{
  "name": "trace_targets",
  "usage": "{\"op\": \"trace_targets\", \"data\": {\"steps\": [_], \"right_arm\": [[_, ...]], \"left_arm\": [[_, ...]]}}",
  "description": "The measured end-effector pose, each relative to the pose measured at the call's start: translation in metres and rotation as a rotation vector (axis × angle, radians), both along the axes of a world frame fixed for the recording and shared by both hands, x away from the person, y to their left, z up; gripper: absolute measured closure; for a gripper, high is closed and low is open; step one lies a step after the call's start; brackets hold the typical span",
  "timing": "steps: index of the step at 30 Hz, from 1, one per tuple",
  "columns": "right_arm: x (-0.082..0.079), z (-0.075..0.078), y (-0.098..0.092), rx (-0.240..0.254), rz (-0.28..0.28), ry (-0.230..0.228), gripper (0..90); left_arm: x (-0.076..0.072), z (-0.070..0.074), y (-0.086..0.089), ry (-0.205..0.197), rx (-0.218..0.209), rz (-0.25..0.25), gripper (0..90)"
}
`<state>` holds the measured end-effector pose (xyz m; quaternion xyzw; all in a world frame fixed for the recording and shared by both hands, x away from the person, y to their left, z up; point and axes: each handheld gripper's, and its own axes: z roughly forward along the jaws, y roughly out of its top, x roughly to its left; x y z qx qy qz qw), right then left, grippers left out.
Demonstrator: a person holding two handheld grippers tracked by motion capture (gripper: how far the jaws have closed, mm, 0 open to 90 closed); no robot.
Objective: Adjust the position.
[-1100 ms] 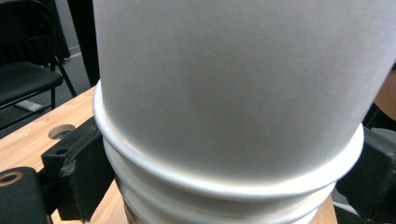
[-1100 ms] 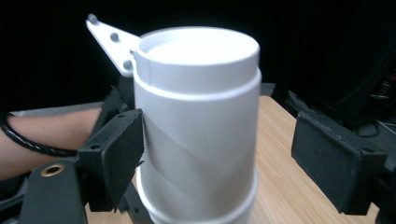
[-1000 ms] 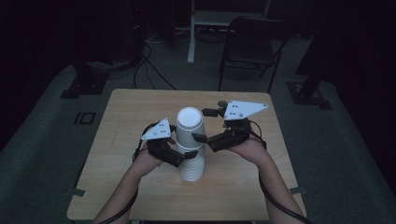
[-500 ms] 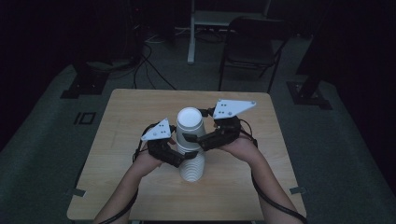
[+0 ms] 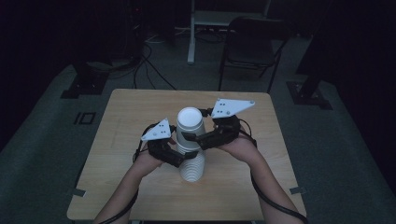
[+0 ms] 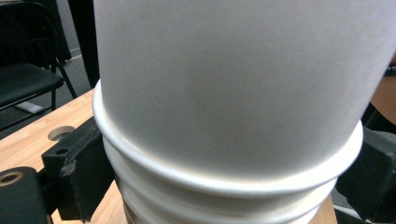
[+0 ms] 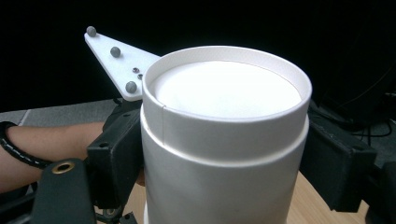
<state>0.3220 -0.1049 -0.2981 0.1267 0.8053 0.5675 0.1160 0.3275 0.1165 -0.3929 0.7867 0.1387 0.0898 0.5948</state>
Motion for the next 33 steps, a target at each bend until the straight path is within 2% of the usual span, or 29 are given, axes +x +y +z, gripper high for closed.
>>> {"op": "trace_targets", "data": {"steps": [5, 33], "right_arm": [[-0.0012, 0.0004, 0.0008, -0.002, -0.004, -0.013, 20.9], [-0.0037, 0.0041, 0.002, -0.005, -0.023, -0.018, 22.0]], "left_arm": [[0.0002, 0.0006, 0.0004, 0.001, 0.006, -0.002, 6.0], [0.0003, 0.0007, 0.0002, 0.003, 0.005, -0.001, 6.1]]}}
